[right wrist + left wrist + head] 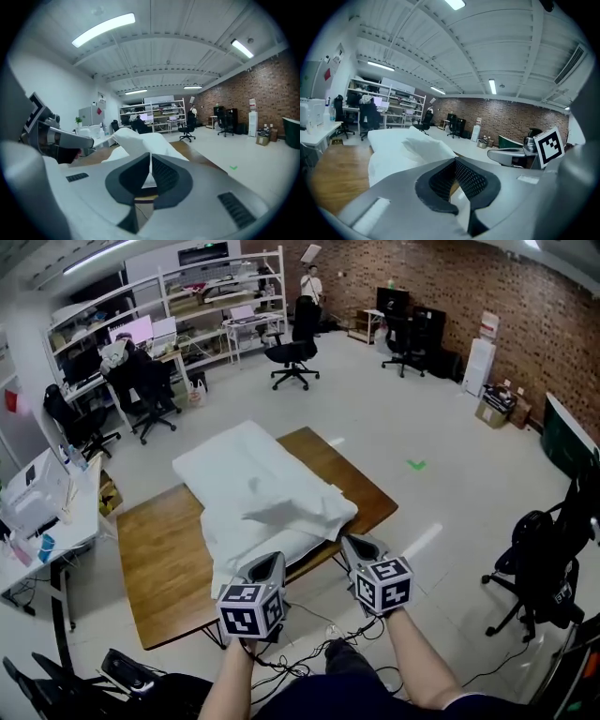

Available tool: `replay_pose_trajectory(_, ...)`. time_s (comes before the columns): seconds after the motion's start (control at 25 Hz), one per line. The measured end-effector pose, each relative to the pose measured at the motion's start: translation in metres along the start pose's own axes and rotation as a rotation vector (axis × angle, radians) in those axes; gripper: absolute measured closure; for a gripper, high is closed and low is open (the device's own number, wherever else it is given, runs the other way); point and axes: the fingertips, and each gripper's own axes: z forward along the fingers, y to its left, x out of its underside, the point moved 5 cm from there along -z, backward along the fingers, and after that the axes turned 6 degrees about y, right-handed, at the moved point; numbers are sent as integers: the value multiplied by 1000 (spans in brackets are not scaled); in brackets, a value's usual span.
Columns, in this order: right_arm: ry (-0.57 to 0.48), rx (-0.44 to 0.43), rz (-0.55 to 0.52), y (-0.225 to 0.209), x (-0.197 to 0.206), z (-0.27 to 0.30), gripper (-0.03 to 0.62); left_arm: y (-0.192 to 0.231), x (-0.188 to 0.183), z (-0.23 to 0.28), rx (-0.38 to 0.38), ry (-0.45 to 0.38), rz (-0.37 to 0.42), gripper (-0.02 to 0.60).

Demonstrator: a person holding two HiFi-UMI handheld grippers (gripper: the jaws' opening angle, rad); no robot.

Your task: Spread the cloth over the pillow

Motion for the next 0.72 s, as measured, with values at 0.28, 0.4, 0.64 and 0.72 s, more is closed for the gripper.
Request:
replay_pose_trajectory(0.28, 120, 39, 44, -31, 43, 37, 549, -4, 11, 30, 9, 57, -4, 574)
replay_pose_trajectory(0.4, 157, 12, 76, -38, 60, 58, 546, -7, 20, 39, 8, 84, -15, 574)
replay_pose_trajectory(0.64, 235, -3, 132, -52, 82, 109, 422, -8, 23, 55, 5, 111, -23, 574)
replay_pose_trajectory(0.72, 248, 2, 151, -56, 86, 122, 422, -7, 25, 58, 2, 125, -24, 574)
